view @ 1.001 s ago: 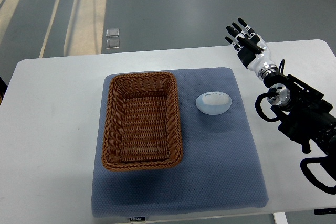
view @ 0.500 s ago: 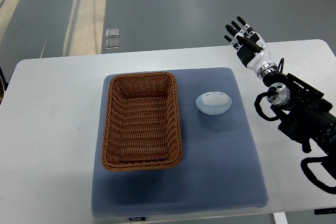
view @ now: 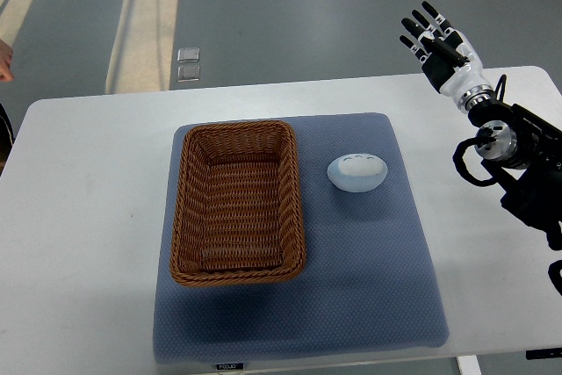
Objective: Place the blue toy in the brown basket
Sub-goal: 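Lift the right hand and swing it over the pale blue toy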
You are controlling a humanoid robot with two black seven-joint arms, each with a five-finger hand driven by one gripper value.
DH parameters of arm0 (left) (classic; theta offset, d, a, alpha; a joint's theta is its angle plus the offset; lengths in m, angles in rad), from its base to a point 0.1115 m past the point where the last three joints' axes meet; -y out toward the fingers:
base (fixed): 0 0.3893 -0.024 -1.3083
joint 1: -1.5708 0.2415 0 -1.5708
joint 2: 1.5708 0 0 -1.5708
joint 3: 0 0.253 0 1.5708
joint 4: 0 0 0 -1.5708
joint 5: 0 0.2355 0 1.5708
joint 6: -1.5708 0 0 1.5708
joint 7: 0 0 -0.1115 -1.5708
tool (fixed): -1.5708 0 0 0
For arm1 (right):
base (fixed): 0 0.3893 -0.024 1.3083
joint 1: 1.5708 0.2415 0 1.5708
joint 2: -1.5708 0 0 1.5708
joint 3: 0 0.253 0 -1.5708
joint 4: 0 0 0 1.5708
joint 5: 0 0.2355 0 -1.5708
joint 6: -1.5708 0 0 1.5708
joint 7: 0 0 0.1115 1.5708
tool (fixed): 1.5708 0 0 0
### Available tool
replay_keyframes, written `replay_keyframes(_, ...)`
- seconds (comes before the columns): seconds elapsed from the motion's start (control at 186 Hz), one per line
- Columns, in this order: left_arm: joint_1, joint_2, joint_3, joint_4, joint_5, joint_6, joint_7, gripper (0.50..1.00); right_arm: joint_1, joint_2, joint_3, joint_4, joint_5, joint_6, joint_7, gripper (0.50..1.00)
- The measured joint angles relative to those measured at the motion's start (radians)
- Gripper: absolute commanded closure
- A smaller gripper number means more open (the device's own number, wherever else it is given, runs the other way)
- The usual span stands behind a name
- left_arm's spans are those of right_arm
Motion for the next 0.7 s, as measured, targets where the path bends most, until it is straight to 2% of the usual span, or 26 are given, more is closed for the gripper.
replay_keyframes(0.161, 0.000, 0.000, 0.000, 0.000, 0.000, 0.000, 0.000, 0.500, 0.002, -0.106, -0.060, 0.103, -0.011, -0.043, -0.001, 0.589)
replay_keyframes(0.436, 0.000, 0.000, 0.000, 0.000, 0.000, 0.000, 0.000, 0.500, 0.030, -0.205, -0.091, 0.198, -0.202, -0.041, -0.010, 0.589)
replay_keyframes(0.543, 0.000, 0.000, 0.000, 0.000, 0.000, 0.000, 0.000, 0.500, 0.058, -0.216, -0.098, 0.213, -0.363, -0.004, -0.013, 0.589)
replay_keyframes(0.699, 0.000, 0.000, 0.000, 0.000, 0.000, 0.000, 0.000, 0.500, 0.110, -0.219, -0.099, 0.241, -0.705, 0.113, -0.014, 0.589)
